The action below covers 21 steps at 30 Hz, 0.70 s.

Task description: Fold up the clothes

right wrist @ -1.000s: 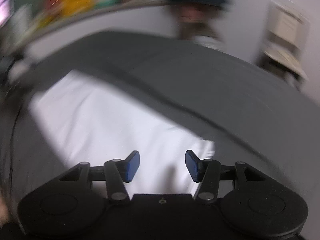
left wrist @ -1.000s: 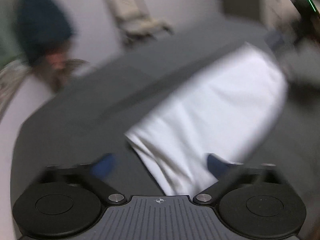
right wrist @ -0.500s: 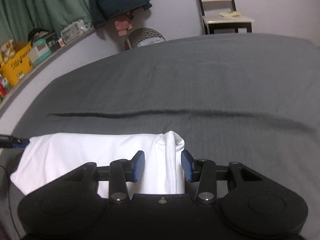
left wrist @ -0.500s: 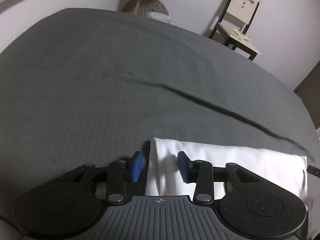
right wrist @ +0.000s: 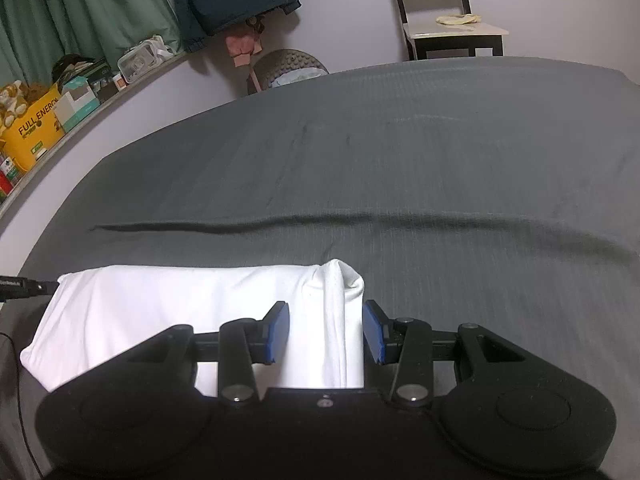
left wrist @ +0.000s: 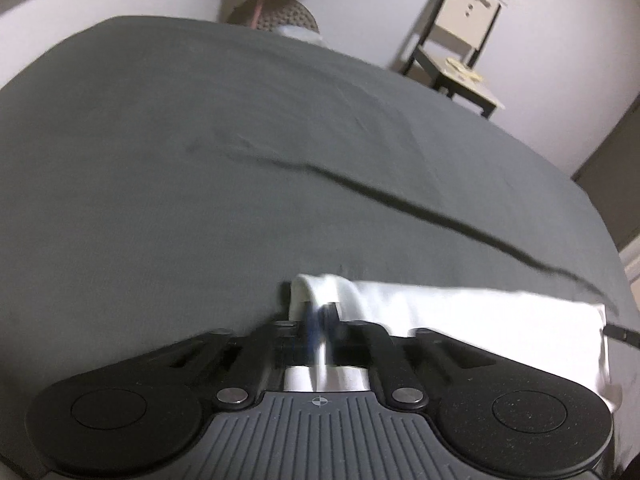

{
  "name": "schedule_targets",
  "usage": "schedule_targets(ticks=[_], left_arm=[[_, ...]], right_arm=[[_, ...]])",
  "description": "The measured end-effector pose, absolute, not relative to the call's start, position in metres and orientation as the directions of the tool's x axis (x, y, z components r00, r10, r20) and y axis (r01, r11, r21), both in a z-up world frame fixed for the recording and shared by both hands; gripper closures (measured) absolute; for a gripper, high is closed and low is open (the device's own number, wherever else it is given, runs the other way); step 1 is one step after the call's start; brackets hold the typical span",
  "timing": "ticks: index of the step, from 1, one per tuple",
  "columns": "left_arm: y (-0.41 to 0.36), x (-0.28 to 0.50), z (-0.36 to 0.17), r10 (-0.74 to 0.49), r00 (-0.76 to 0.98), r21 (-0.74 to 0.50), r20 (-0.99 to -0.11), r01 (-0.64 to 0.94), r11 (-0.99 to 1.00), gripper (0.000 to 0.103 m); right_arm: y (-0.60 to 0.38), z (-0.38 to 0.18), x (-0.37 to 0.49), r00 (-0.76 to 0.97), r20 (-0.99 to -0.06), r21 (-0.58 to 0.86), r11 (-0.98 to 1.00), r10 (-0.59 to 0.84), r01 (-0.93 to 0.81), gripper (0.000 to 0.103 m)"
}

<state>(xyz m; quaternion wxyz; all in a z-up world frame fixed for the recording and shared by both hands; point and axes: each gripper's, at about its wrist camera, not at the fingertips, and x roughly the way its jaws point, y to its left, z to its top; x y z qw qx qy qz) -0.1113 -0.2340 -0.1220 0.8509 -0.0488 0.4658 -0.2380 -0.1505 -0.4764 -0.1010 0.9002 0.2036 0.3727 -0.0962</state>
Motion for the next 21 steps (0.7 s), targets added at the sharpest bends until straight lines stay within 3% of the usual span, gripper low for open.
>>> schedule_targets(ticks=[2,4,5,11,14,16,18,21], left_arm=[[-0.238,-0.115,-0.124,-0.423,0.46,-0.262,-0.781,0.373,0.89,0.102],[-0.239,-0.117,-0.117,-0.386,0.497,-0.205,-0.777,0.38,0.902,0.102],[-0.24,-0.119,-0.114,-0.367,0.516,-0.176,-0.774,0.382,0.907,0.102],[-0.25,-0.123,-0.1,-0.268,0.552,-0.026,-0.79,0.408,0.913,0.102],[-0.247,-0.125,-0.098,-0.264,0.541,-0.034,-0.798,0.397,0.917,0.101],[-0.239,-0.127,-0.093,-0.281,0.532,-0.079,-0.799,0.37,0.926,0.101],[-0.235,-0.129,-0.086,-0.285,0.534,-0.101,-0.796,0.346,0.933,0.101],[-0.233,-0.145,-0.066,-0.275,0.591,-0.07,-0.758,0.346,0.936,0.101]], right_arm=[[-0.476,-0.102,-0.149,0.7,-0.714,0.294,0.898,-0.021,0.327,0.063],[-0.476,-0.105,-0.146,0.698,-0.716,0.295,0.904,-0.005,0.309,0.082],[-0.475,-0.106,-0.144,0.698,-0.716,0.294,0.907,0.0,0.301,0.097],[-0.473,-0.108,-0.138,0.674,-0.733,0.185,0.925,-0.095,0.332,0.099],[-0.476,-0.115,-0.138,0.674,-0.735,0.229,0.911,-0.07,0.344,0.098],[-0.477,-0.111,-0.141,0.682,-0.727,0.241,0.9,-0.08,0.362,0.095],[-0.479,-0.105,-0.147,0.701,-0.707,0.256,0.889,-0.096,0.38,0.082],[-0.484,-0.1,-0.153,0.726,-0.678,0.278,0.873,-0.118,0.401,0.081]])
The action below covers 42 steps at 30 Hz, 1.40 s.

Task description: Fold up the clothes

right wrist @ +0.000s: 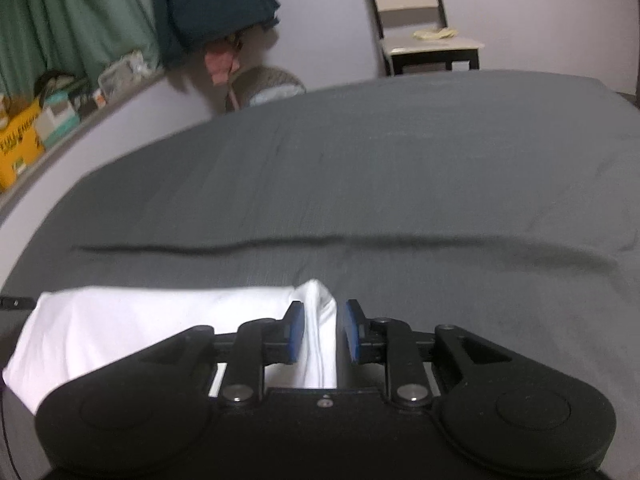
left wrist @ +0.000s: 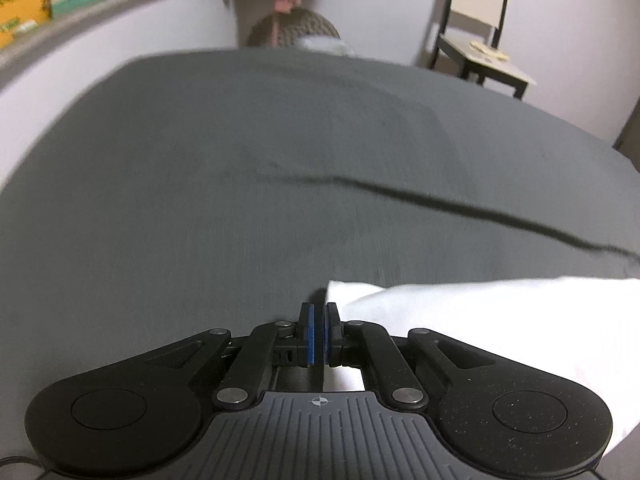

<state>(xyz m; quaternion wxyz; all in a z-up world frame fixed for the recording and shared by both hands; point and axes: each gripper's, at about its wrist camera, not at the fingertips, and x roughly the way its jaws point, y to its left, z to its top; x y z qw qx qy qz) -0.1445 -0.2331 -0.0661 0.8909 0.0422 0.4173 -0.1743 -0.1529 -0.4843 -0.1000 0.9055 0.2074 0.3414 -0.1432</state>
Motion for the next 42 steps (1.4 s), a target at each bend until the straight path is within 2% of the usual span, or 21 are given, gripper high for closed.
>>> schedule_targets(ticks=[2,5,6,8,12,14,17,19,20,23,28,29,31,32,34,37,40,41,42], left_arm=[[-0.237,-0.156,-0.05,-0.292,0.627,-0.061,-0.723,0.363,0.93,0.101],[-0.259,-0.173,-0.031,-0.394,0.62,-0.091,-0.678,0.461,0.883,0.101],[-0.268,-0.18,-0.029,-0.425,0.6,-0.092,-0.678,0.504,0.859,0.101],[-0.294,-0.195,-0.036,-0.447,0.556,-0.04,-0.701,0.595,0.802,0.101],[-0.344,-0.224,-0.061,-0.422,0.489,0.101,-0.763,0.735,0.67,0.101],[-0.356,-0.229,-0.075,-0.392,0.471,0.129,-0.79,0.754,0.645,0.101],[-0.356,-0.233,-0.08,-0.396,0.482,0.152,-0.781,0.762,0.629,0.101],[-0.345,-0.233,-0.075,-0.408,0.474,0.118,-0.78,0.752,0.648,0.101],[-0.34,-0.234,-0.072,-0.414,0.47,0.101,-0.779,0.746,0.658,0.101],[-0.339,-0.235,-0.064,-0.43,0.47,0.077,-0.771,0.739,0.67,0.101],[-0.352,-0.262,-0.054,-0.505,0.457,0.018,-0.733,0.754,0.656,0.101],[-0.355,-0.269,-0.053,-0.506,0.451,0.02,-0.736,0.76,0.649,0.101],[-0.359,-0.281,-0.05,-0.509,0.44,0.025,-0.74,0.774,0.632,0.101],[-0.36,-0.285,-0.048,-0.505,0.441,0.029,-0.742,0.774,0.633,0.101],[-0.364,-0.292,-0.044,-0.497,0.444,0.036,-0.746,0.772,0.635,0.101],[-0.366,-0.289,-0.044,-0.449,0.465,0.072,-0.763,0.751,0.656,0.101],[-0.362,-0.288,-0.045,-0.417,0.491,0.099,-0.765,0.729,0.677,0.101],[-0.361,-0.286,-0.045,-0.416,0.495,0.096,-0.763,0.723,0.684,0.101],[-0.36,-0.284,-0.046,-0.417,0.494,0.084,-0.763,0.715,0.694,0.1]], right_arm=[[-0.492,-0.1,-0.15,0.742,-0.662,0.321,0.855,-0.105,0.407,0.081],[-0.502,-0.105,-0.136,0.755,-0.654,0.386,0.838,-0.046,0.385,0.081],[-0.503,-0.107,-0.132,0.752,-0.658,0.381,0.844,-0.041,0.379,0.085],[-0.504,-0.111,-0.126,0.745,-0.666,0.369,0.853,-0.035,0.369,0.096],[-0.513,-0.123,-0.126,0.753,-0.658,0.409,0.827,-0.026,0.386,0.099],[-0.52,-0.125,-0.13,0.76,-0.648,0.427,0.801,-0.052,0.419,0.099],[-0.528,-0.133,-0.133,0.762,-0.645,0.468,0.763,-0.049,0.445,0.099],[-0.531,-0.141,-0.132,0.759,-0.65,0.495,0.747,-0.02,0.444,0.098],[-0.531,-0.141,-0.133,0.761,-0.648,0.508,0.737,-0.015,0.446,0.093],[-0.529,-0.133,-0.14,0.76,-0.65,0.53,0.713,-0.006,0.459,0.068],[-0.508,-0.122,-0.161,0.715,-0.695,0.523,0.732,0.07,0.437,0.068],[-0.504,-0.123,-0.165,0.705,-0.702,0.532,0.728,0.095,0.432,0.069],[-0.497,-0.126,-0.172,0.686,-0.715,0.543,0.727,0.137,0.421,0.084],[-0.494,-0.127,-0.17,0.679,-0.72,0.535,0.737,0.142,0.413,0.096],[-0.489,-0.131,-0.166,0.667,-0.732,0.514,0.756,0.14,0.405,0.098],[-0.493,-0.133,-0.17,0.669,-0.741,0.484,0.739,0.062,0.468,0.099],[-0.492,-0.136,-0.17,0.666,-0.744,0.484,0.732,0.055,0.48,0.097],[-0.49,-0.134,-0.171,0.669,-0.742,0.488,0.725,0.051,0.485,0.092],[-0.488,-0.132,-0.173,0.672,-0.739,0.492,0.719,0.048,0.491,0.079]])
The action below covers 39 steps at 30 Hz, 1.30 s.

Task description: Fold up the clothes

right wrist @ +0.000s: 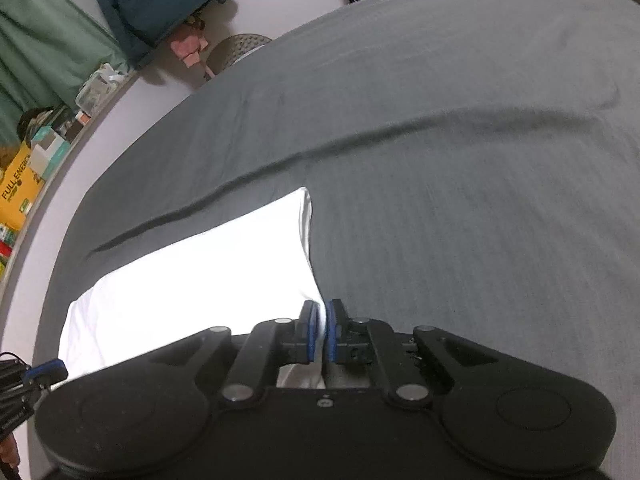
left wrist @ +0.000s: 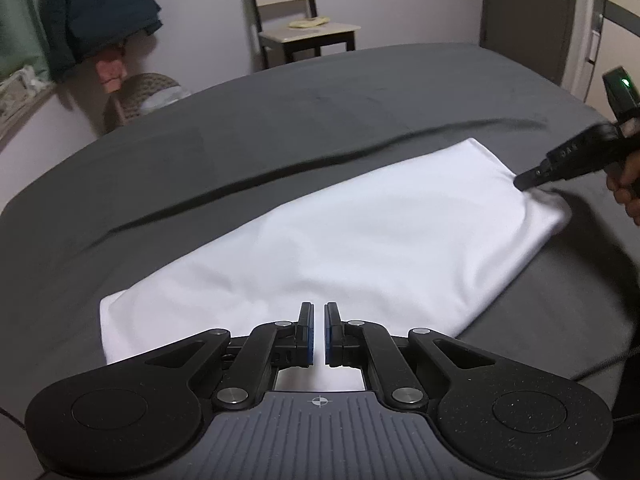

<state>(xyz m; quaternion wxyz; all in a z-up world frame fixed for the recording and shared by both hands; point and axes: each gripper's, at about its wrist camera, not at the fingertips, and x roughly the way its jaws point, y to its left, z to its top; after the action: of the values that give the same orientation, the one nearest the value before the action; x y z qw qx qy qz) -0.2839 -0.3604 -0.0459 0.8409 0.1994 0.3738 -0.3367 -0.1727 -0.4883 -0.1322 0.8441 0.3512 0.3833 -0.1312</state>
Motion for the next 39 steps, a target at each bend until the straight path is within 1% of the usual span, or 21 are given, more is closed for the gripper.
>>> schedule_targets(ticks=[1,2,3,7,11,13,14,18,24,28,31,34,39], left_arm=[[-0.361,-0.282,-0.047,-0.419,0.493,0.073,-0.763,0.709,0.701,0.1],[-0.362,-0.281,-0.049,-0.42,0.492,0.063,-0.763,0.703,0.708,0.101],[-0.364,-0.28,-0.05,-0.424,0.493,0.057,-0.76,0.7,0.711,0.1],[-0.373,-0.28,-0.053,-0.443,0.49,0.006,-0.751,0.676,0.737,0.1],[-0.387,-0.286,-0.056,-0.468,0.471,-0.052,-0.748,0.661,0.749,0.1],[-0.395,-0.291,-0.057,-0.479,0.465,-0.076,-0.744,0.654,0.752,0.1],[-0.399,-0.294,-0.058,-0.488,0.458,-0.097,-0.743,0.647,0.756,0.1],[-0.41,-0.303,-0.06,-0.527,0.421,-0.192,-0.738,0.618,0.763,0.1],[-0.419,-0.302,-0.071,-0.568,0.392,-0.32,-0.723,0.539,0.779,0.1],[-0.435,-0.296,-0.083,-0.493,0.421,-0.241,-0.762,0.522,0.818,0.1],[-0.439,-0.291,-0.096,-0.449,0.4,-0.216,-0.799,0.506,0.835,0.1],[-0.442,-0.291,-0.108,-0.426,0.385,-0.213,-0.818,0.485,0.848,0.1],[-0.45,-0.294,-0.12,-0.415,0.398,-0.212,-0.818,0.463,0.861,0.1]], right_arm=[[-0.486,-0.13,-0.174,0.674,-0.737,0.497,0.712,0.044,0.496,0.068],[-0.484,-0.128,-0.176,0.678,-0.734,0.5,0.706,0.038,0.502,0.047],[-0.482,-0.126,-0.18,0.682,-0.731,0.501,0.701,0.029,0.508,0.033],[-0.478,-0.122,-0.196,0.682,-0.732,0.504,0.676,0.004,0.538,0.032],[-0.491,-0.135,-0.206,0.7,-0.711,0.616,0.548,0.075,0.567,0.029],[-0.492,-0.142,-0.208,0.693,-0.714,0.635,0.51,0.099,0.581,0.027],[-0.49,-0.143,-0.205,0.687,-0.719,0.628,0.516,0.1,0.582,0.025],[-0.481,-0.141,-0.193,0.671,-0.734,0.6,0.565,0.107,0.566,0.008],[-0.479,-0.142,-0.19,0.666,-0.737,0.59,0.594,0.119,0.547,0.002],[-0.482,-0.143,-0.191,0.671,-0.73,0.599,0.594,0.13,0.537,0.0],[-0.483,-0.143,-0.19,0.674,-0.727,0.602,0.595,0.132,0.533,0.0],[-0.484,-0.143,-0.191,0.676,-0.725,0.604,0.594,0.132,0.532,0.0],[-0.483,-0.143,-0.188,0.672,-0.73,0.593,0.608,0.128,0.528,0.0]])
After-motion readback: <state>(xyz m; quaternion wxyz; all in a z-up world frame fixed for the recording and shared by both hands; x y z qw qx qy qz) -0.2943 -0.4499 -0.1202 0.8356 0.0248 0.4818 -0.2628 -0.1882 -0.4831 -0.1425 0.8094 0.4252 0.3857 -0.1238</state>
